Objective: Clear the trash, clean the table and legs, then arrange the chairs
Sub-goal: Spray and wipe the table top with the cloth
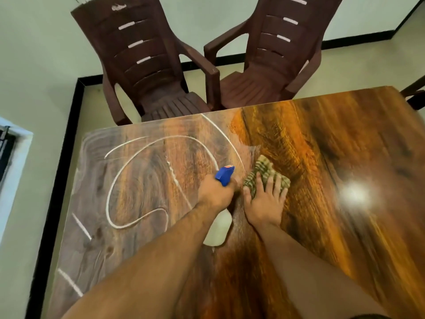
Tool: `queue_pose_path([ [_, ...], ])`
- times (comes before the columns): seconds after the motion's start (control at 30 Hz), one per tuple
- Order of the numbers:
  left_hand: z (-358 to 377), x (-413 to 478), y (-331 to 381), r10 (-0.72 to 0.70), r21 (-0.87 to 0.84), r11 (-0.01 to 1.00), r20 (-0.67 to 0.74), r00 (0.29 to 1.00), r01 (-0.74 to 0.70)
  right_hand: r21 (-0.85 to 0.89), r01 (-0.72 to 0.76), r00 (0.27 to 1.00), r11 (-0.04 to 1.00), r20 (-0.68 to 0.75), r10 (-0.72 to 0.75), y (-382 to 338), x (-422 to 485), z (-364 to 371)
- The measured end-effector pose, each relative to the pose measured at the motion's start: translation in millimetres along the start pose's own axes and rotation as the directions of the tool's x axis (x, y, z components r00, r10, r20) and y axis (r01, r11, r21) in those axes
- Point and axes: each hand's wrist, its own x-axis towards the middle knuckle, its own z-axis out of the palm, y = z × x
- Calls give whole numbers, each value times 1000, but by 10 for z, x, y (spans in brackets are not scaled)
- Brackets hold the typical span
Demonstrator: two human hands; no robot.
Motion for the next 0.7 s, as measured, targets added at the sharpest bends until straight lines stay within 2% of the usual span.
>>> queue_pose_path([
  [0.07, -15, 103, 71, -81, 3, 997, 48, 996, 81, 11, -102, 995, 995, 19, 102, -178, 58, 22],
  [0.13, -25, 207, 84, -125, 68, 990, 45, 991, 122, -1, -99, 995, 995, 6, 99, -244, 50, 53],
  [0.2, -40, 288, 96, -102, 127, 987, -6, 995, 102, -14, -42, 999, 999, -26, 42, -171, 87, 79],
  [0.3, -39, 379, 63, -106, 114, 988, 38, 994, 101, -34, 130, 990, 991, -51, -132, -18, 361, 33],
  [0.33, -45, 398, 43, -107, 100, 990, 42, 993, 103, -38, 149, 988, 988, -46, -150, -10, 497, 1],
  [0.4, -65, 438, 2, -85, 82, 993, 33, 996, 82, -20, 74, 996, 997, -48, -75, -100, 755, -59],
  [0.47, -105, 465, -20, -72, 41, 997, 38, 997, 70, 33, -59, 998, 998, -29, 60, -296, 950, -127],
  [0.5, -140, 476, -8, -71, 19, 997, 43, 997, 70, 25, -56, 998, 998, -7, 57, -423, 1004, -156],
  [0.53, -165, 494, 4, -67, 4, 998, 42, 997, 67, -50, 44, 999, 998, 21, -43, -540, 1010, -175],
  [0.57, -193, 513, 35, -62, -7, 998, 37, 997, 62, -129, 234, 972, 964, 59, -228, -648, 976, -164],
  [0.6, -211, 541, 58, -55, -11, 998, 25, 998, 56, -182, 456, 889, 871, 126, -439, -708, 890, -137],
  [0.63, -227, 567, 79, -45, -9, 999, 8, 999, 45, -180, 647, 762, 741, 188, -620, -719, 752, -111],
  [0.67, -230, 608, 99, -41, -5, 999, -5, 999, 41, -151, 775, 632, 614, 230, -740, -655, 627, -62],
  [0.7, -238, 621, 123, -40, 0, 999, -7, 999, 40, -95, 845, 533, 527, 249, -809, -541, 549, -54],
])
